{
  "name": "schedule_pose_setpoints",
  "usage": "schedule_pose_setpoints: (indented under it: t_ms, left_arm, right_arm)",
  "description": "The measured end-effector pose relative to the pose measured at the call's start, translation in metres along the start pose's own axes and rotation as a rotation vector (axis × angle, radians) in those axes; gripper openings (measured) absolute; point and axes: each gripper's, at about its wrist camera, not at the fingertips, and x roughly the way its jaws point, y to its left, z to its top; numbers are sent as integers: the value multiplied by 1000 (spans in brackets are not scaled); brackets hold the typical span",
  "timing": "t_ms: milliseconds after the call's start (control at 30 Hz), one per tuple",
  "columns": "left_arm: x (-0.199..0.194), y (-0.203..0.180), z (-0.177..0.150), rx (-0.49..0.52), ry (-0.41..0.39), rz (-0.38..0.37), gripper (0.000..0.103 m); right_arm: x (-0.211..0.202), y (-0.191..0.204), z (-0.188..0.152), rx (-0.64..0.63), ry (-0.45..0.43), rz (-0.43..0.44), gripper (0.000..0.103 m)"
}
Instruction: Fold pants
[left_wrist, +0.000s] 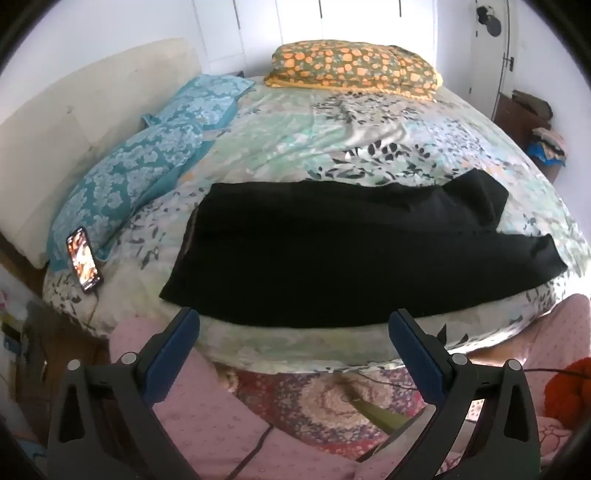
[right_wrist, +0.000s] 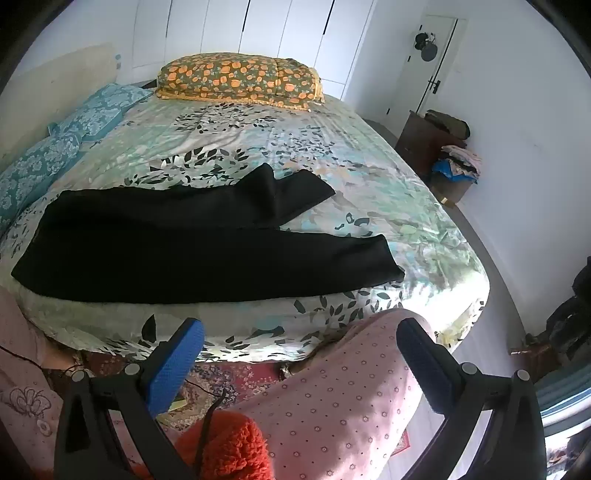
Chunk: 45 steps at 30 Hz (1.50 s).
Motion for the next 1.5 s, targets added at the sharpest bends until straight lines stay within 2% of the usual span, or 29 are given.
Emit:
schedule_pose_setpoints:
  t_ms: [33, 67, 300, 433, 867, 1233, 1500]
  left_arm:
    - [0, -2, 0, 6, -2, -14, 102]
    - [5, 4, -4, -15, 2, -59, 102]
    - [4, 10, -3, -27, 15, -7, 102]
    - [3, -1, -2, -7, 23, 26, 102]
    - [5, 11, -11, -41, 65, 98, 102]
    - [9, 18, -14, -66, 79, 107, 102]
    - [12, 7, -12, -7, 80, 86, 102]
  right_arm:
    - [0, 0, 0, 2, -7, -2, 103]
    - [-1, 0, 0, -3, -5, -3, 103]
    - [-1, 6, 1, -20, 12, 0, 103]
    - [4, 8, 2, -38, 28, 17, 103]
    - [3, 25, 5, -98, -4, 96, 103]
    - [-1, 40, 9, -162, -25, 129, 103]
    - [0, 36, 7, -147, -11, 119, 103]
